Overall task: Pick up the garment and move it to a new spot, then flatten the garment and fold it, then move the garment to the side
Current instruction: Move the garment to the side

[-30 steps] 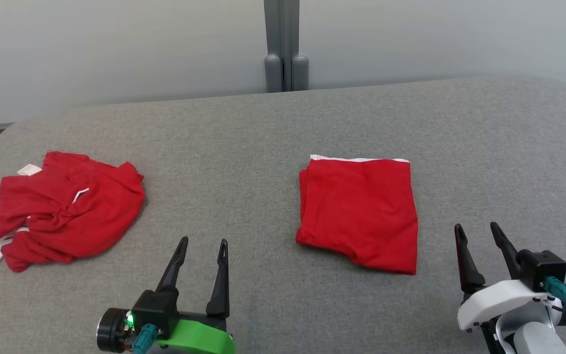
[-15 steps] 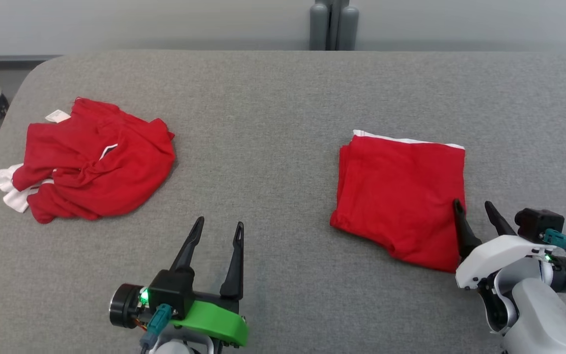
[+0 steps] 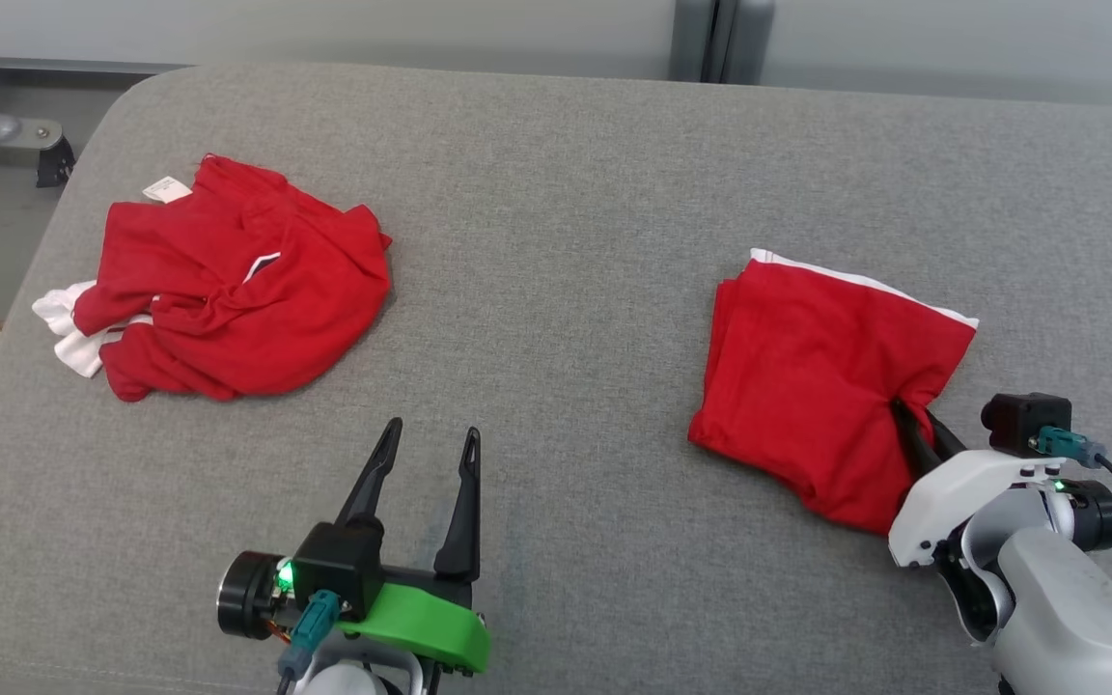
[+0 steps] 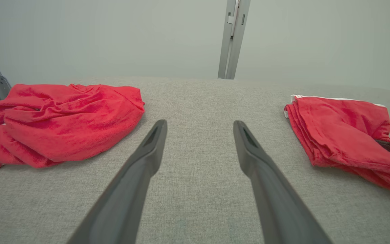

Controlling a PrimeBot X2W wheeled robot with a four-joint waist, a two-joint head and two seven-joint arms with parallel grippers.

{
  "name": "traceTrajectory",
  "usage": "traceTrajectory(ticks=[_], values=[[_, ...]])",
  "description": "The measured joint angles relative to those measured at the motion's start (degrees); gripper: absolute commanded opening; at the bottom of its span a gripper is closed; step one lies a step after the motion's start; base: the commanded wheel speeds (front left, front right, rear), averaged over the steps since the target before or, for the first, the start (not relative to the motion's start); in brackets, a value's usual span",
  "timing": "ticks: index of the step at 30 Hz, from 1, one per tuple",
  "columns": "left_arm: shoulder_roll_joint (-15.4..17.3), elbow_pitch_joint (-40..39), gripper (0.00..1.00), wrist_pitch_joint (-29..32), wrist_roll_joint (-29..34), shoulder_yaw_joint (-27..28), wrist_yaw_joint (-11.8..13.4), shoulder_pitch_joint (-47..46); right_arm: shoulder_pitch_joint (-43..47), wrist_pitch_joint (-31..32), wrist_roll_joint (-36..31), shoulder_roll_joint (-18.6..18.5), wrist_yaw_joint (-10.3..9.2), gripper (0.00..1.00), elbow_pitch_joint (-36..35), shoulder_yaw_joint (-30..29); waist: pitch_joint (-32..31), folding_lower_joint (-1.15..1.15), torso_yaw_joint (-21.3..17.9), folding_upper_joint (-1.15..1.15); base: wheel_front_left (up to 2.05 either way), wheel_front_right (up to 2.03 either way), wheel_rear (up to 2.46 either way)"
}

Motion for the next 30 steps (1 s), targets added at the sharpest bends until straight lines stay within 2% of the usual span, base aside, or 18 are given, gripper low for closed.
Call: traceTrajectory(ticks=[5, 11, 18, 20, 24, 30], values=[[0.0, -0.4, 1.00, 0.0, -0.7, -0.4, -0.1, 0.2, -0.8, -1.0, -2.5, -3.1, 0.05, 0.00, 1.0, 4.3, -1.2, 0.00, -1.5, 0.00, 0.00, 0.00, 0.00], [0.0, -2.1, 1.00, 0.0, -1.1, -1.7, -0.3, -0.1, -2.7, -0.9, -6.4, -10.5, 0.04, 0.00, 0.8, 11.3, -1.7, 0.00, -4.2, 0.00, 0.00, 0.00, 0.00], [0.0, -4.2, 1.00, 0.0, -0.9, -4.4, -0.4, -3.9, -7.1, 1.4, -6.8, -21.3, 0.05, 0.00, -2.1, 21.6, 0.6, 0.00, -6.6, 0.00, 0.00, 0.00, 0.00], [0.0, -4.7, 1.00, 0.0, -0.8, -5.9, -0.5, -6.1, -9.7, 1.8, -7.2, -25.8, 0.05, 0.00, -2.7, 25.2, 2.2, 0.00, -7.1, 0.00, 0.00, 0.00, 0.00], [0.0, -5.5, 1.00, 0.0, -0.9, -7.7, -0.2, -9.3, -14.0, 1.3, -9.4, -32.2, 0.05, 0.00, -3.0, 31.5, 5.4, 0.00, -7.8, 0.00, 0.00, 0.00, 0.00], [0.0, -6.6, 1.00, 0.0, -0.9, -9.7, 0.5, -13.7, -21.5, -0.3, -11.2, -39.2, 0.05, 0.00, -0.6, 36.4, 10.4, 0.00, -8.7, 0.00, 0.00, 0.00, 0.00]])
